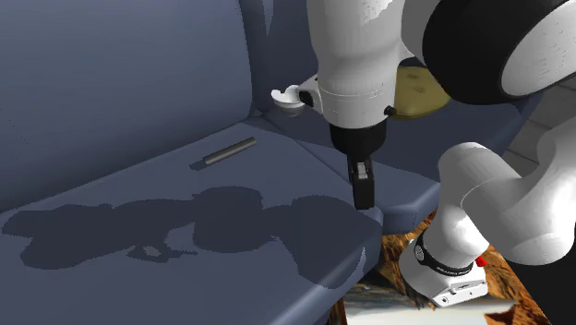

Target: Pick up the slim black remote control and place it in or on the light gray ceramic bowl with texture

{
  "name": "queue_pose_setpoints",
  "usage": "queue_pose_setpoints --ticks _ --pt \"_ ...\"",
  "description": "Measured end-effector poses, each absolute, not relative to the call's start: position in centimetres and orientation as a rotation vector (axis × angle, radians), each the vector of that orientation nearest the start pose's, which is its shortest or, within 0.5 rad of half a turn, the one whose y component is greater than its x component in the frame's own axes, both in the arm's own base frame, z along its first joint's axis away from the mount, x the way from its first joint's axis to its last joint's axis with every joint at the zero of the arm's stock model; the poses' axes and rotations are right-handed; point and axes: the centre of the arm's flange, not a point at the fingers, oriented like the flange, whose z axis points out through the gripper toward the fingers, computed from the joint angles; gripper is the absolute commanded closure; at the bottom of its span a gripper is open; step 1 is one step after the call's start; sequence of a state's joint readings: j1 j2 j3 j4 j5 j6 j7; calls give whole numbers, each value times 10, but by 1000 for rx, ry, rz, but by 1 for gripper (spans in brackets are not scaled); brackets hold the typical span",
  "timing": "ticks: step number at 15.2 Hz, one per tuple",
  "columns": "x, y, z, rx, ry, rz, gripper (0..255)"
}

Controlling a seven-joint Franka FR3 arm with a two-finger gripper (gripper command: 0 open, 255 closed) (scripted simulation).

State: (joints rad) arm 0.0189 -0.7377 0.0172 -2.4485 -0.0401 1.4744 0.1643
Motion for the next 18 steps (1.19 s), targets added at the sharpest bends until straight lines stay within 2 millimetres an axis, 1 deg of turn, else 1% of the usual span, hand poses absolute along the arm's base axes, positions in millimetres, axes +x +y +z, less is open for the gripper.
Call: queue_pose_setpoints --ticks 1,3,7,9,14,15,18 --pt "301 7 526 -3188 213 370 0" --pt "307 -6 519 -3191 182 359 0" --pt "320 -47 504 -3199 84 320 0" --pt "328 -69 494 -3202 31 300 0" --pt "358 -120 473 -3206 -104 248 0" --pt "359 -131 466 -3205 -130 238 0" --pt "380 -159 454 -3204 -211 206 0"
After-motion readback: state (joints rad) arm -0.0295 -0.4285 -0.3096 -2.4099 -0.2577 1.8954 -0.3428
